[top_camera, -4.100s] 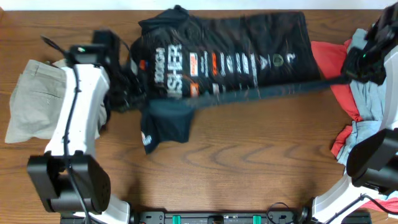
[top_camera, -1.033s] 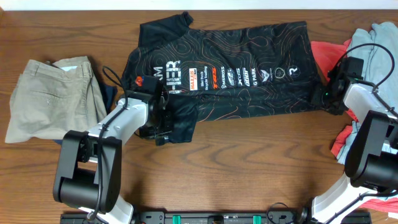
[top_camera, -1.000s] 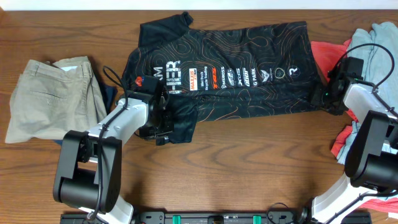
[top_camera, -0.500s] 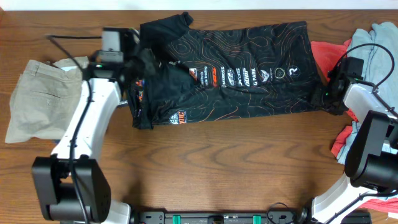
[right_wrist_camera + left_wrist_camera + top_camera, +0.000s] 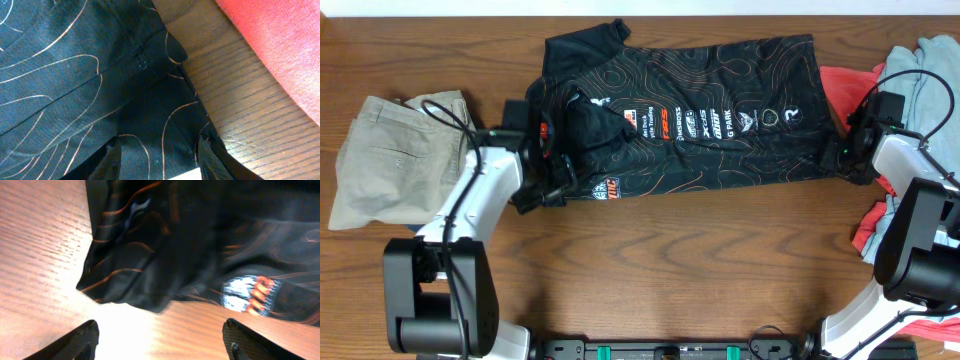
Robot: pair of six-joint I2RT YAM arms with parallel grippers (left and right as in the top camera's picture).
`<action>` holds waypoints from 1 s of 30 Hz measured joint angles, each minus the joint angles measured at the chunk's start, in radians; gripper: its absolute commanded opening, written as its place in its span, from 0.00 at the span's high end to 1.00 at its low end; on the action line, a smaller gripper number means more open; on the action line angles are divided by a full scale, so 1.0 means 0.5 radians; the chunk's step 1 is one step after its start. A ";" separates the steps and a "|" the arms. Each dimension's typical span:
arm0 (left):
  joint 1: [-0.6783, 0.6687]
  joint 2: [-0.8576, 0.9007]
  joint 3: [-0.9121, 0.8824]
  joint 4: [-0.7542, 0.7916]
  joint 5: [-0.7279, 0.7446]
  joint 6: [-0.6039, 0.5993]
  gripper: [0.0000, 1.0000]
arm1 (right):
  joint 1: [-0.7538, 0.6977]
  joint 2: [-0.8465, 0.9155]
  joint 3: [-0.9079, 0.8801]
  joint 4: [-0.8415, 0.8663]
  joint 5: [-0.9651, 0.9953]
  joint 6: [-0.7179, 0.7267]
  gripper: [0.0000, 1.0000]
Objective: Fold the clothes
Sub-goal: 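Fold the jersey's left side inward toward the center with the left gripper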
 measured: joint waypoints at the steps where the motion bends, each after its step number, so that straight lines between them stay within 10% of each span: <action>1: -0.001 0.004 -0.053 0.060 -0.018 -0.001 0.27 | 0.000 0.000 0.000 0.000 0.000 -0.001 0.51; 14: -0.001 0.011 -0.317 0.443 -0.364 -0.014 0.94 | -0.001 0.000 0.000 -0.002 0.007 -0.007 0.61; 25: -0.001 0.011 -0.319 0.107 -0.578 0.000 0.93 | -0.056 0.000 -0.016 -0.001 0.128 -0.008 0.67; 30: -0.002 0.011 -0.319 -0.083 -0.642 0.002 0.61 | -0.078 0.000 -0.016 -0.010 0.127 -0.008 0.67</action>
